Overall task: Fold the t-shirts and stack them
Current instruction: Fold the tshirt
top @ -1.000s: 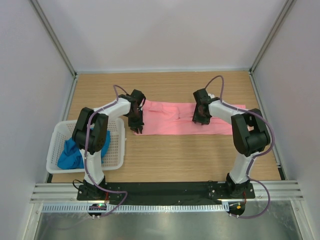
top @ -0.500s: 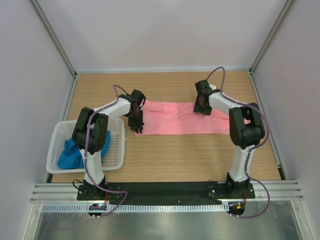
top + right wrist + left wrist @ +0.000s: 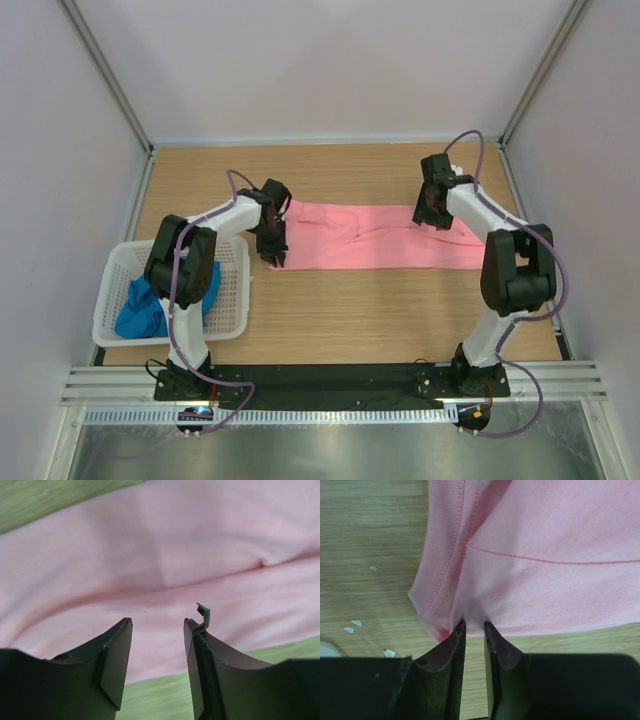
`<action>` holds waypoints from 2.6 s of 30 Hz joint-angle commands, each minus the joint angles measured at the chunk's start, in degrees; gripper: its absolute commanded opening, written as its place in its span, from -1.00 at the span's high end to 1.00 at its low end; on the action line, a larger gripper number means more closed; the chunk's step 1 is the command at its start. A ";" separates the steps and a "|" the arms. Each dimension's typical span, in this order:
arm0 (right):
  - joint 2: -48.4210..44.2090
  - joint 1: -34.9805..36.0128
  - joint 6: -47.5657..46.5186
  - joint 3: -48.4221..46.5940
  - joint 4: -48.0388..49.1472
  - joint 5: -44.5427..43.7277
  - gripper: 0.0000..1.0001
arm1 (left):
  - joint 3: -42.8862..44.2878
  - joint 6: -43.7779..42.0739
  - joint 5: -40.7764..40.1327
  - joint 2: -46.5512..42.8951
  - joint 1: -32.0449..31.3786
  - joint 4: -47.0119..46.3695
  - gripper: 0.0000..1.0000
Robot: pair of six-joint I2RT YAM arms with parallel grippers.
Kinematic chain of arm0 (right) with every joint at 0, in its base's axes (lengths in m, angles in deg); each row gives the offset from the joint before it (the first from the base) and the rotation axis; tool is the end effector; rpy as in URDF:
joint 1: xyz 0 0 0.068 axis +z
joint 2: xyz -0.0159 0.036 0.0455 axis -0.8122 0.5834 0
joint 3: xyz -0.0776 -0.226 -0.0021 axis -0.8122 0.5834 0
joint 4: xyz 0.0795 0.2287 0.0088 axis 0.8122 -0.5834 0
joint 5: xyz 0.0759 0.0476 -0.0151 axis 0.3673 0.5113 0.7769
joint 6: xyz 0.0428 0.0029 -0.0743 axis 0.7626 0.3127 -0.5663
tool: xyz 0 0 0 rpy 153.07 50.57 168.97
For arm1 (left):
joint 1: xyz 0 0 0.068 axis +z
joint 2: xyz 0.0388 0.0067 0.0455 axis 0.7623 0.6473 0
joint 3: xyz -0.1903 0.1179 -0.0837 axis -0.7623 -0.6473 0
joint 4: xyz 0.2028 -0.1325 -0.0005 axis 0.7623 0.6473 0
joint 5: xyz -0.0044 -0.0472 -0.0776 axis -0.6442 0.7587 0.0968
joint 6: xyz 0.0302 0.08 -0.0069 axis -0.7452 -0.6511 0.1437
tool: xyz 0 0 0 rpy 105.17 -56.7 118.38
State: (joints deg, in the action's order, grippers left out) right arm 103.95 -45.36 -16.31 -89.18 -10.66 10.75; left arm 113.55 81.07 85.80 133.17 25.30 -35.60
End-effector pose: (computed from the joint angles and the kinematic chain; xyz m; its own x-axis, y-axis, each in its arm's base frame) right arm 0.3618 0.0370 0.1528 -0.8321 0.2603 -0.4897 0.3214 0.9460 -0.0433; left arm 0.3169 -0.1493 0.1007 -0.9887 -0.0840 -0.1239 -0.0651 0.9866 -0.1494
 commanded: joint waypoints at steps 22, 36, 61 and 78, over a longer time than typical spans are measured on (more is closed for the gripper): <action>0.64 -6.66 -1.20 8.62 8.76 -0.04 -0.05 | 1.91 -0.32 1.79 0.16 -0.07 0.05 0.56; 12.68 -12.29 -7.97 -16.68 1.56 -1.45 -0.10 | 1.03 -1.37 0.65 -0.36 -0.16 0.31 0.56; -3.40 -27.84 0.46 12.13 -0.38 2.60 0.16 | 1.65 -1.81 -0.14 -2.74 -0.07 0.67 0.56; -12.27 -13.10 2.57 1.17 -8.39 5.39 -0.14 | 2.61 -0.50 1.61 -8.97 -0.60 3.30 0.48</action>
State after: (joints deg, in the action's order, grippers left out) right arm 94.95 -64.33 -14.08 -81.71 -19.57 12.91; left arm 113.88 80.15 86.30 129.12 25.11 -33.50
